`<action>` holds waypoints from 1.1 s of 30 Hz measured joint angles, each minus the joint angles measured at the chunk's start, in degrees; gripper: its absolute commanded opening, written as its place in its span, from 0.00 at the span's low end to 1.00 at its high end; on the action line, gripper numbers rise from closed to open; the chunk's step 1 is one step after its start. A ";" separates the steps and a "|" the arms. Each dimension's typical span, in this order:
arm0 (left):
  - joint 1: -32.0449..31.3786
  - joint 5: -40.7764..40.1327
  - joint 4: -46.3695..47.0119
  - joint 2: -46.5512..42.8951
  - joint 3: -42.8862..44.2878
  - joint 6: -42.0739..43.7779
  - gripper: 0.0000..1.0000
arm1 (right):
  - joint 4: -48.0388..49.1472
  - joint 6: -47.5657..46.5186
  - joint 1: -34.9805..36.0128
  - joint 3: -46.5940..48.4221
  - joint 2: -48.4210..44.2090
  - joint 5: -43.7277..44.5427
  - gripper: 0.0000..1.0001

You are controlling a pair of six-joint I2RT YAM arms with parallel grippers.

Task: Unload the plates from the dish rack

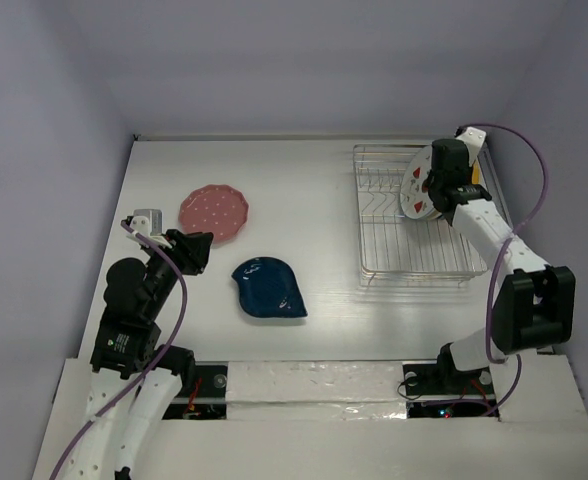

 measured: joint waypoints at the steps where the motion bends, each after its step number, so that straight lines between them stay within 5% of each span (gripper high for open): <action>1: 0.00 0.00 0.02 0.00 0.00 0.00 0.24 | -0.04 -0.09 -0.09 0.00 0.48 0.04 0.40; 12: 0.00 0.00 0.02 0.11 0.00 0.00 0.24 | 0.20 -0.48 -0.79 0.39 5.25 1.29 0.39; 24: 0.00 0.04 0.02 0.11 0.00 0.00 0.24 | 0.00 -5.53 0.04 1.46 4.70 -1.05 0.00; 33: 0.00 0.24 0.02 0.52 0.00 -0.02 0.24 | -1.97 -8.85 3.50 1.53 2.95 2.38 0.00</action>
